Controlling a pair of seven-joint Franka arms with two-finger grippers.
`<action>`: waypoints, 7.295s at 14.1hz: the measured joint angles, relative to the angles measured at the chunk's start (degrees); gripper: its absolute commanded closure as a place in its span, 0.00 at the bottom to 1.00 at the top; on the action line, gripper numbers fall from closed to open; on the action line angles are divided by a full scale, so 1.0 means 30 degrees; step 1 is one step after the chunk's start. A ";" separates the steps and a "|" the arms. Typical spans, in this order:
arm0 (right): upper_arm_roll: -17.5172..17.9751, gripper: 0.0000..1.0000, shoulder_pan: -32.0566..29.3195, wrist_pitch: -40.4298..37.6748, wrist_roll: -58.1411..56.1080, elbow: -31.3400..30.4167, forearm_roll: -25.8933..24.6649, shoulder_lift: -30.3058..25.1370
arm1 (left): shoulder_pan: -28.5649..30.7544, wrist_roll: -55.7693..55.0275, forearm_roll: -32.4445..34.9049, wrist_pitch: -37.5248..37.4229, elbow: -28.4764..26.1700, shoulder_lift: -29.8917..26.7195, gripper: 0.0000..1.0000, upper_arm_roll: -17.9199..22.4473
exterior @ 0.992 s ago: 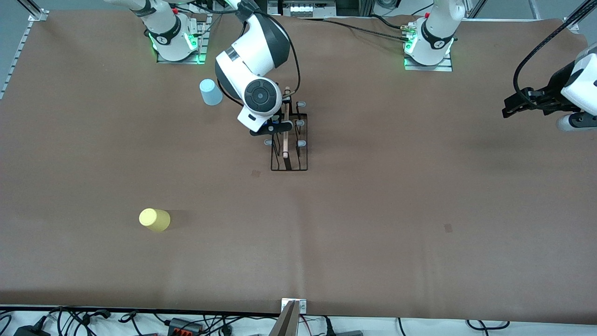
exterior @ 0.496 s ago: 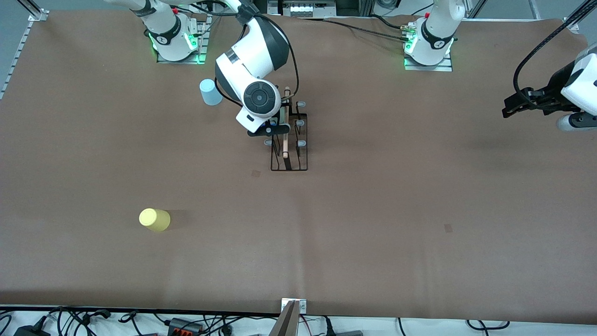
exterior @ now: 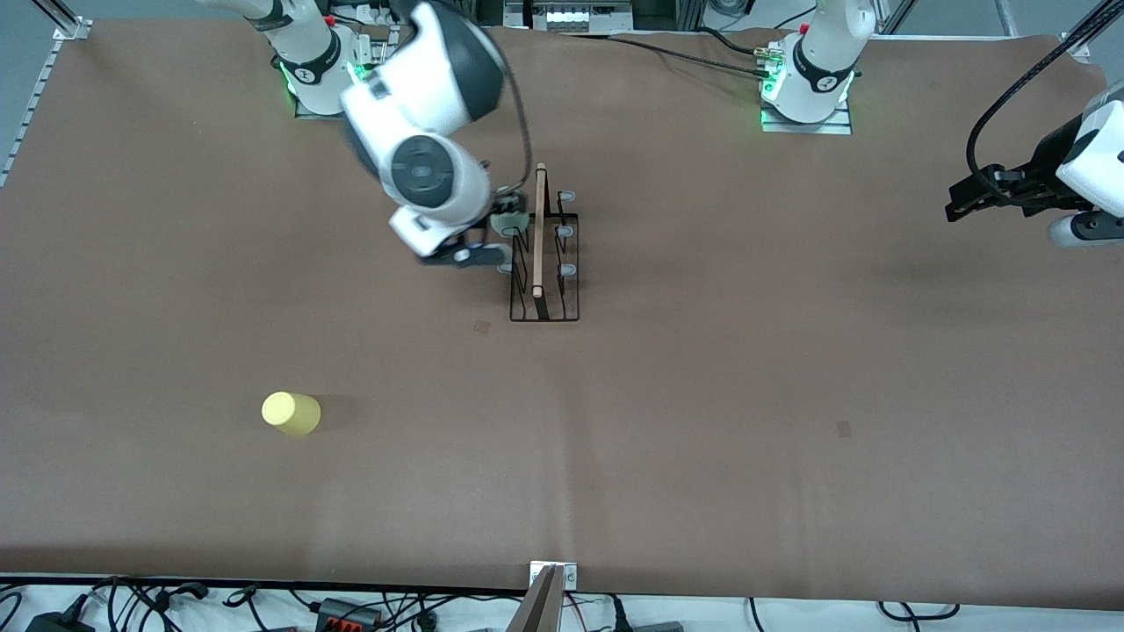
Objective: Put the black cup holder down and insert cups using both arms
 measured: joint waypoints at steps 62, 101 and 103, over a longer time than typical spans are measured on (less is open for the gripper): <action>0.9156 0.65 -0.6807 0.0552 -0.2901 0.6370 -0.3774 0.6381 | -0.0005 0.0000 -0.0001 0.0000 0.0000 -0.0010 0.00 -0.0001; 0.8729 0.00 -1.2214 0.0746 -0.3096 0.4470 -0.8188 0.1352 | -0.0005 -0.0001 -0.0001 -0.0001 -0.0001 -0.0010 0.00 -0.0001; 0.8721 0.00 -1.3125 0.0508 -0.3407 0.4974 -0.8188 0.1168 | -0.0005 -0.0001 -0.0001 -0.0001 -0.0001 -0.0010 0.00 -0.0001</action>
